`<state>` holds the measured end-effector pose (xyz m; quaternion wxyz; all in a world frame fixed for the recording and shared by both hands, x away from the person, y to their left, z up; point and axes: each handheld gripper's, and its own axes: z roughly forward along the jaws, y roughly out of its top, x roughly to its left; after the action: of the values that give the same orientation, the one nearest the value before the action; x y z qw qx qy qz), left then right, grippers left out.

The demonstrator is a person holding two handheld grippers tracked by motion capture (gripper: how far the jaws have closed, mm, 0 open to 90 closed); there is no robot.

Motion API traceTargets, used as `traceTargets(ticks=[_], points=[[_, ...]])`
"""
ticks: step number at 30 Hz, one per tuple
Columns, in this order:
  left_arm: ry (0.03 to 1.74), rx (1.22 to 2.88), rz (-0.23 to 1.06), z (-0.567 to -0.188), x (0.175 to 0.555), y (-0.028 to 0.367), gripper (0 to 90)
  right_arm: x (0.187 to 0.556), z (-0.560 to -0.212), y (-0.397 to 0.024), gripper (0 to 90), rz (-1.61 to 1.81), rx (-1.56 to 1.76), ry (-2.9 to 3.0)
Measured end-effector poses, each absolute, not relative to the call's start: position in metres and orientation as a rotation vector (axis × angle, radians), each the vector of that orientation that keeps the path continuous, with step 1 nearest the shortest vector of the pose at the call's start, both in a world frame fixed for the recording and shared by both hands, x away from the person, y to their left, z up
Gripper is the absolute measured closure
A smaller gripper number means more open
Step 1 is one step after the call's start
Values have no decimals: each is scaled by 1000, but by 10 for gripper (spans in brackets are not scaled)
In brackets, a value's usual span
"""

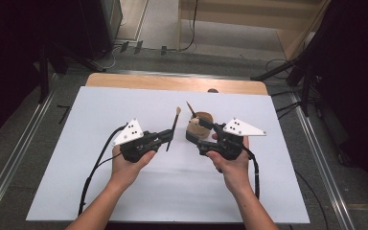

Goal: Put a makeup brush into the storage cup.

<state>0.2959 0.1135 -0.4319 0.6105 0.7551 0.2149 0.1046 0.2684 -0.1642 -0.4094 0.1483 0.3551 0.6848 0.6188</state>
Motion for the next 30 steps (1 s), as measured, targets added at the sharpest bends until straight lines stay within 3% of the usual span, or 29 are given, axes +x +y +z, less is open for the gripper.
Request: traceTargets(ticks=[6, 30], points=[[490, 1740, 236, -434, 294, 108, 847, 269, -411, -157, 349, 1784, 1037, 1974], [466, 1759, 228, -437, 289, 100, 846, 273, -411, -144, 659, 1863, 1016, 2023]])
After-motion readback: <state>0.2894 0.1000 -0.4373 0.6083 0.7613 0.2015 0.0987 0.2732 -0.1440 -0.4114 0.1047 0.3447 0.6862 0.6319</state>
